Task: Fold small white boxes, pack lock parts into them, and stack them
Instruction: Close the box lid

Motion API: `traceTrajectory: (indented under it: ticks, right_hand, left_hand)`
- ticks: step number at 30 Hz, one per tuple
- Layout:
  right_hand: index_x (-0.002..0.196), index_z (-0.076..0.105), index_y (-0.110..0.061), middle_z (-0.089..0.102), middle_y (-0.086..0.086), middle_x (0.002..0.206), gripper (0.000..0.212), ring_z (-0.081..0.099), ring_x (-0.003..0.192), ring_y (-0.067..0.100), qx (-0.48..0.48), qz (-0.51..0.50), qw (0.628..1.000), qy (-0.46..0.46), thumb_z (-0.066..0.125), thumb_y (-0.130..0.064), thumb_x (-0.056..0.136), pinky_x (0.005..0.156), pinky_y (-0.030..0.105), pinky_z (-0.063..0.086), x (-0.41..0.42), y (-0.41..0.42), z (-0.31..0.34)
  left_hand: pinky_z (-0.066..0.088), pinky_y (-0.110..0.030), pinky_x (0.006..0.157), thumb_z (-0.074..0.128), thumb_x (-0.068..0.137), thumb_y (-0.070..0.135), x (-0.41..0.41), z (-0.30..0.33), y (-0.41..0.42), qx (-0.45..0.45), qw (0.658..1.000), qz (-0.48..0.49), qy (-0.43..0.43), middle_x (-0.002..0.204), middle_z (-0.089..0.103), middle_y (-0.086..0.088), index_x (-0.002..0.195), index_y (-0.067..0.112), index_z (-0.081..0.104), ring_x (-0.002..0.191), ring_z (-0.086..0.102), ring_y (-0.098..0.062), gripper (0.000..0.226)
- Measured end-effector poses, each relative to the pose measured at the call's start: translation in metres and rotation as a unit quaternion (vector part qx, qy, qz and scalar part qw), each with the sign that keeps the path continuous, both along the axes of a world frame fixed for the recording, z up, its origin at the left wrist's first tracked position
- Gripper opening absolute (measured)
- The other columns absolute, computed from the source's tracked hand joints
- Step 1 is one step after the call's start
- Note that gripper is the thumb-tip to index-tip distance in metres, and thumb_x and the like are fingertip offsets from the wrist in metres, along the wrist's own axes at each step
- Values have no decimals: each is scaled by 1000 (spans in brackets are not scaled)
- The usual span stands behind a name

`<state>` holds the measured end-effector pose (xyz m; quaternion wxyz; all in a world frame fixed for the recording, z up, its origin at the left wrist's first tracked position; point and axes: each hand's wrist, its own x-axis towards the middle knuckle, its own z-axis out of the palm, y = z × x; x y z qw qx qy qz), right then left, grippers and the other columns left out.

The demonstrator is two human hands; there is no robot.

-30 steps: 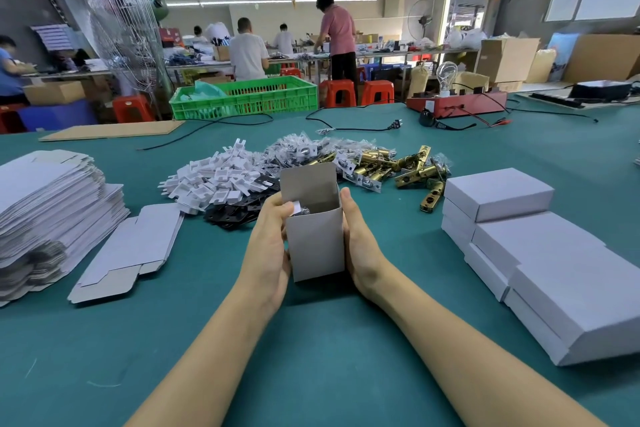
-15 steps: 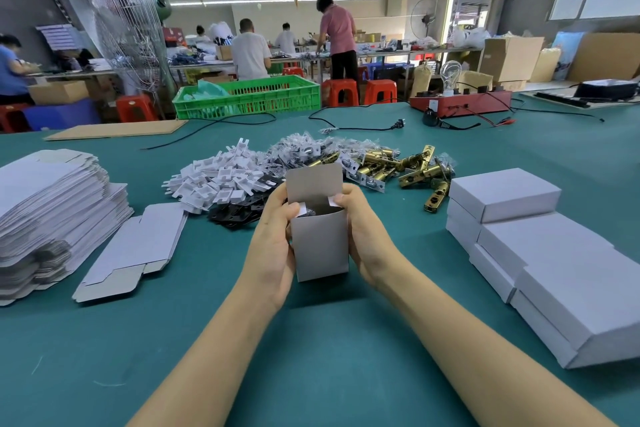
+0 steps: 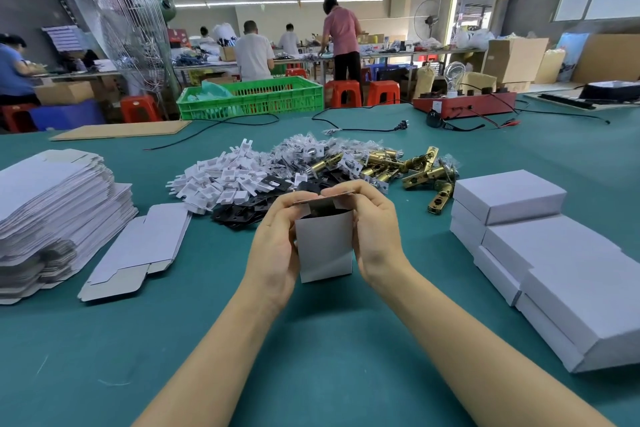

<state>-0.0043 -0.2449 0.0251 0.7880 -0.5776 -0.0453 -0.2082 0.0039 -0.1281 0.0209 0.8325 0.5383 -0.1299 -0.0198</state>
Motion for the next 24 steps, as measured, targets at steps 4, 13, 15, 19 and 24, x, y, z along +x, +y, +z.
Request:
traceTrajectory:
  ticks: [4,13,15,19,24]
  right_hand:
    - [66,69,-17,68,14,81,27,57,75,26,2,1,1000,5,44,-23,75,67,35,42,-2,2,-5]
    - [96,61,-31,63,-23,93,20,56,85,-3,-128,-68,987,-68,43,-31,89,71,10,41,-8,9,-24]
    - [105,57,-34,61,-31,95,20,55,87,-9,-151,-75,983,-73,42,-32,92,73,6,40,-9,10,-29]
    - [109,52,-38,59,-31,88,20,52,83,-9,-167,-88,979,-75,41,-38,93,75,8,39,-5,8,-33]
    - [110,52,-39,63,-13,97,19,57,89,1,-175,-101,976,-84,42,-39,94,77,13,42,-5,9,-35]
  left_hand:
    - [43,-30,66,47,86,23,-2,-3,5,-23,999,-44,2,85,72,0,72,25,72,77,57,-17,28]
    - [46,-35,77,71,67,36,-5,-10,3,10,998,-16,-58,95,66,-4,87,30,69,86,61,-18,21]
    - [47,-33,78,69,72,36,-5,-13,3,35,997,8,-74,94,68,0,94,34,68,87,62,-16,22]
    - [49,-23,76,54,87,34,-6,-17,0,85,987,57,-122,92,68,11,101,41,66,86,62,-9,19]
    - [48,-16,73,51,88,37,-6,-18,-2,102,982,75,-141,87,66,19,103,35,61,81,60,-2,18]
